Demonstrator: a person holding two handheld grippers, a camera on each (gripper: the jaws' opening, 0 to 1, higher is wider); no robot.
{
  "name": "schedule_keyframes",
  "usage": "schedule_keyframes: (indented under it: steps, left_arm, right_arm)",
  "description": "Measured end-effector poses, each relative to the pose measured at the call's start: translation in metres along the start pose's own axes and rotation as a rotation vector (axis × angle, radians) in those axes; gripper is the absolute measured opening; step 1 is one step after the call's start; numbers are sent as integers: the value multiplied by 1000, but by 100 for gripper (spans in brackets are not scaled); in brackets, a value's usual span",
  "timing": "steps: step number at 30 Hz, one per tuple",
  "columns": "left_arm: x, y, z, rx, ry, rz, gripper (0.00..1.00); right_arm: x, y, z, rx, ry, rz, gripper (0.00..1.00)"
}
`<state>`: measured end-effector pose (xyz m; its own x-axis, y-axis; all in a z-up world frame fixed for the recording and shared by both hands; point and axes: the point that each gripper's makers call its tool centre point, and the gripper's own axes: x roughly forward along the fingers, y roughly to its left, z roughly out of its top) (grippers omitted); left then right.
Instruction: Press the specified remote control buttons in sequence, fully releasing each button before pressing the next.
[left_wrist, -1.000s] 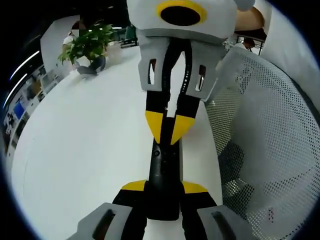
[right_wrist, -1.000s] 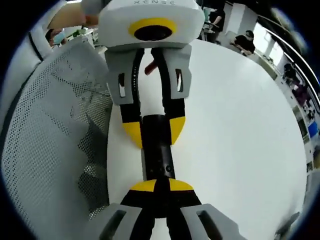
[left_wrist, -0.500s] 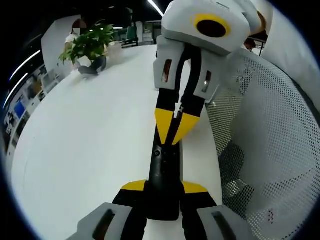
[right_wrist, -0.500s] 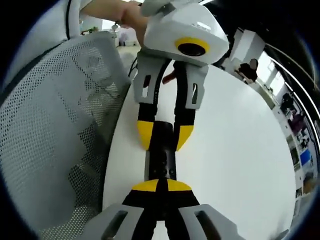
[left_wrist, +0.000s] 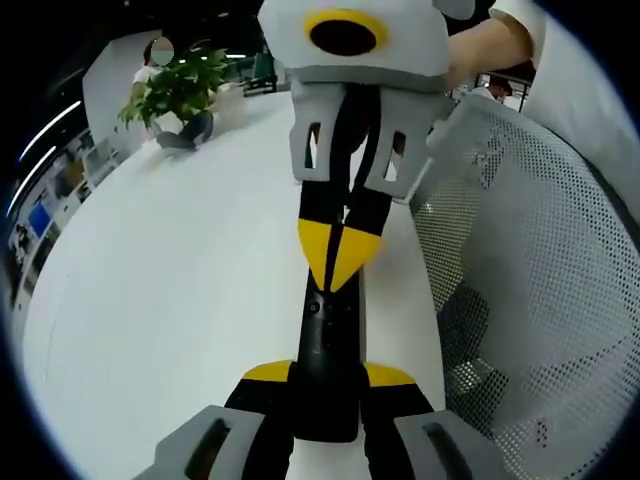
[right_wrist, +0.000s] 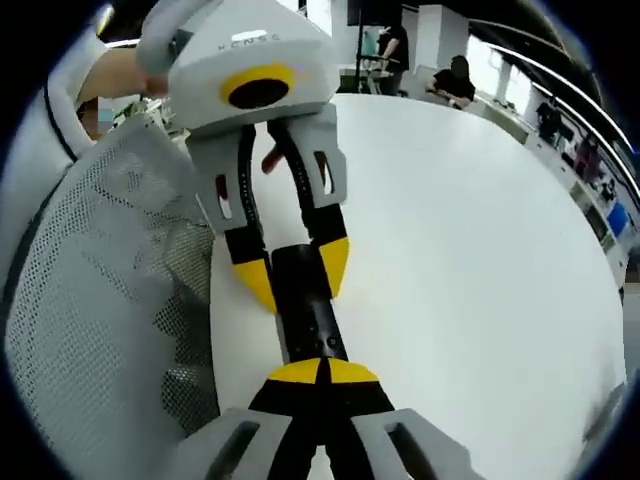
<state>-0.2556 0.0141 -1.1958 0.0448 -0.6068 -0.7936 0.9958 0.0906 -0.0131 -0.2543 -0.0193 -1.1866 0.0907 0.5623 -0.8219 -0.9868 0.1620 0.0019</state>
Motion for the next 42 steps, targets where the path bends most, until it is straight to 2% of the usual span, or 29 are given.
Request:
schedule_keyframes:
  steps: [4, 6, 9, 11, 12, 14, 15, 20, 24, 29, 35, 38, 41, 42]
  left_arm:
    - [0, 0, 0, -4, 0, 2, 24]
    - [0, 0, 0, -6, 2, 5, 24]
    - [1, 0, 1, -10, -2, 7, 24]
    - [1, 0, 0, -9, -2, 7, 24]
    - [1, 0, 0, -8, -2, 6, 24]
    - [0, 0, 0, -7, -1, 5, 24]
    - [0, 0, 0, -7, -1, 5, 24]
    - [0, 0, 0, -4, -2, 3, 24]
    - [0, 1, 0, 0, -4, 0, 24]
    - [0, 0, 0, 1, -1, -1, 24]
    - [0, 0, 0, 1, 1, -1, 24]
    - [0, 0, 0, 1, 1, -1, 24]
    - [0, 0, -1, 2, 3, -1, 24]
    - [0, 0, -1, 4, 6, -2, 24]
  right_arm:
    - [-1, 0, 1, -25, -25, 13, 0]
    - [-2, 0, 2, -11, -18, 23, 0]
    - [-1, -1, 4, -39, -5, 23, 0]
    - [0, 4, 4, -58, 20, 54, 0]
    - [1, 3, 3, -81, 32, 42, 0]
    - [1, 3, 3, -64, 70, 56, 0]
    - [2, 2, 2, -46, 86, 54, 0]
    - [4, 3, 2, -80, 139, 26, 0]
    - [3, 2, 0, -94, 129, 17, 0]
    - [0, 1, 1, -33, 89, 48, 0]
    - [-6, -1, -11, -35, 125, 44, 0]
    - [-7, -1, -10, -7, 99, 38, 0]
    - [-6, 0, -9, -11, 108, 29, 0]
    - [-5, 0, -9, -37, 125, 19, 0]
